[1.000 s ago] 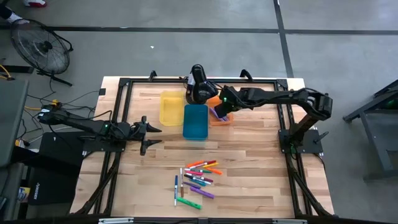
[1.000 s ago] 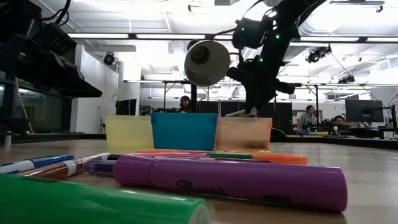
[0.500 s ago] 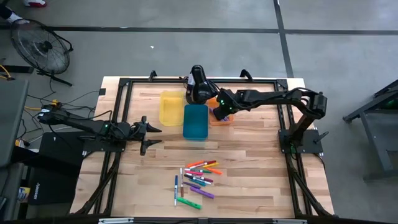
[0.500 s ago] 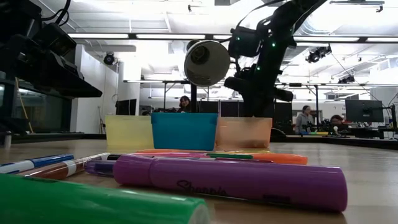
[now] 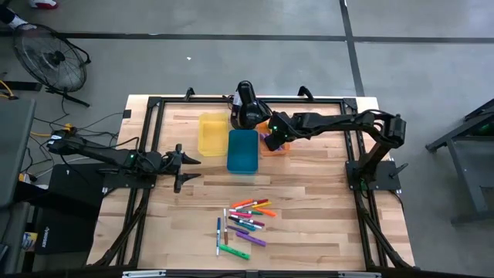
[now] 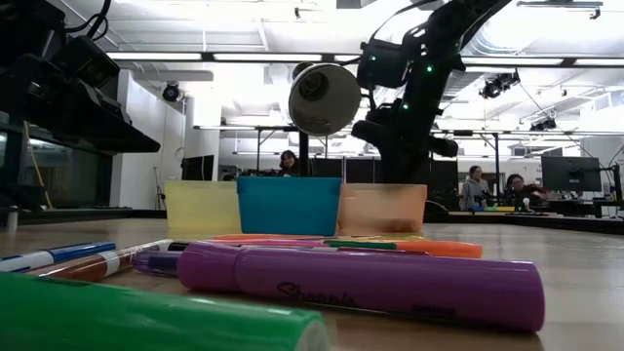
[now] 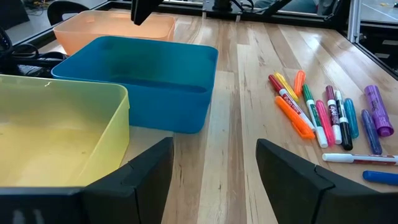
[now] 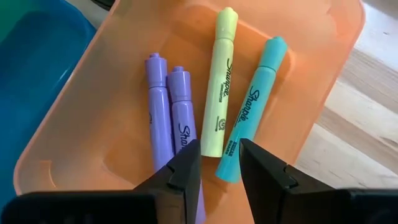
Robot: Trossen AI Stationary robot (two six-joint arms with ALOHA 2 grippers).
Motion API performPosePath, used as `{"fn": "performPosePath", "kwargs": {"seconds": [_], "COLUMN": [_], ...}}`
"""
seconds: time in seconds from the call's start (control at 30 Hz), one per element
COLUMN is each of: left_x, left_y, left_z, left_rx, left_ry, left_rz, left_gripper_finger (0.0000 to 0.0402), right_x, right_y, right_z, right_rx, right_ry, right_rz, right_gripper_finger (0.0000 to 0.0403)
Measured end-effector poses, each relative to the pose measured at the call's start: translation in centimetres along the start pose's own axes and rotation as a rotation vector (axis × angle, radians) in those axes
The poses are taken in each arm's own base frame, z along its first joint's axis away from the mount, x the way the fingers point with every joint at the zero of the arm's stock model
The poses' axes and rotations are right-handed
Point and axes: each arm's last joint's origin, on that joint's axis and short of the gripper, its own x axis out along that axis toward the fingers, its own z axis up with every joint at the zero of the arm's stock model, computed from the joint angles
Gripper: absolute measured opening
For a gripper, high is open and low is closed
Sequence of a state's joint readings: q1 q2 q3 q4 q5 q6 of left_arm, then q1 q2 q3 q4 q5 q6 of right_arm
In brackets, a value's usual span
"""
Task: Pick & Place Markers
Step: Put the purple highlighter into the orange bin
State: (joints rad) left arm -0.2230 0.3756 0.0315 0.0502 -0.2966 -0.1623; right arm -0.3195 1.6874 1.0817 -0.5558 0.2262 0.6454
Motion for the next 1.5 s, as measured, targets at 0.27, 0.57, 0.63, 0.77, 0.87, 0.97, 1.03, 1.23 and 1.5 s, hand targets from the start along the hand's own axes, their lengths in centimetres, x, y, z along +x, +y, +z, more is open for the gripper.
{"fn": "performPosePath", "kwargs": {"seconds": [0.27, 0.57, 0.63, 0.77, 0.87, 0.97, 1.03, 1.23, 1.5], "left_x": [0.0, 0.0, 0.0, 0.0, 0.0, 0.0, 0.0, 0.0, 0.0], "left_y": [0.0, 0.0, 0.0, 0.0, 0.0, 0.0, 0.0, 0.0, 0.0], "left_z": [0.0, 0.0, 0.0, 0.0, 0.0, 0.0, 0.0, 0.0, 0.0], "left_rx": [0.000, 0.000, 0.000, 0.000, 0.000, 0.000, 0.000, 0.000, 0.000], "left_ry": [0.000, 0.000, 0.000, 0.000, 0.000, 0.000, 0.000, 0.000, 0.000], "left_rz": [0.000, 0.000, 0.000, 0.000, 0.000, 0.000, 0.000, 0.000, 0.000], "left_gripper_finger": [0.0224, 0.0224, 0.0224, 0.0224, 0.0224, 0.0224, 0.0224, 0.0224, 0.0224], "right_x": [-0.4, -1.7, -2.4, -4.1, -5.2, -6.2, -6.8, -8.2, -9.3], "right_y": [-0.1, -1.1, -1.3, -1.3, -1.0, -0.5, -0.2, 0.9, 2.5], "right_z": [0.0, -0.8, -1.0, -1.3, -1.7, -2.2, -2.6, -4.0, -5.9], "right_rx": [-0.028, -0.030, -0.027, -0.047, -0.057, -0.079, -0.092, -0.148, -0.226], "right_ry": [0.001, 0.063, 0.052, 0.012, -0.006, -0.026, -0.034, -0.036, -0.033], "right_rz": [-0.001, -0.077, -0.105, -0.126, -0.103, -0.082, -0.064, -0.014, 0.037], "right_gripper_finger": [0.0098, 0.0099, 0.0099, 0.0099, 0.0099, 0.0099, 0.0099, 0.0099, 0.0099]}}
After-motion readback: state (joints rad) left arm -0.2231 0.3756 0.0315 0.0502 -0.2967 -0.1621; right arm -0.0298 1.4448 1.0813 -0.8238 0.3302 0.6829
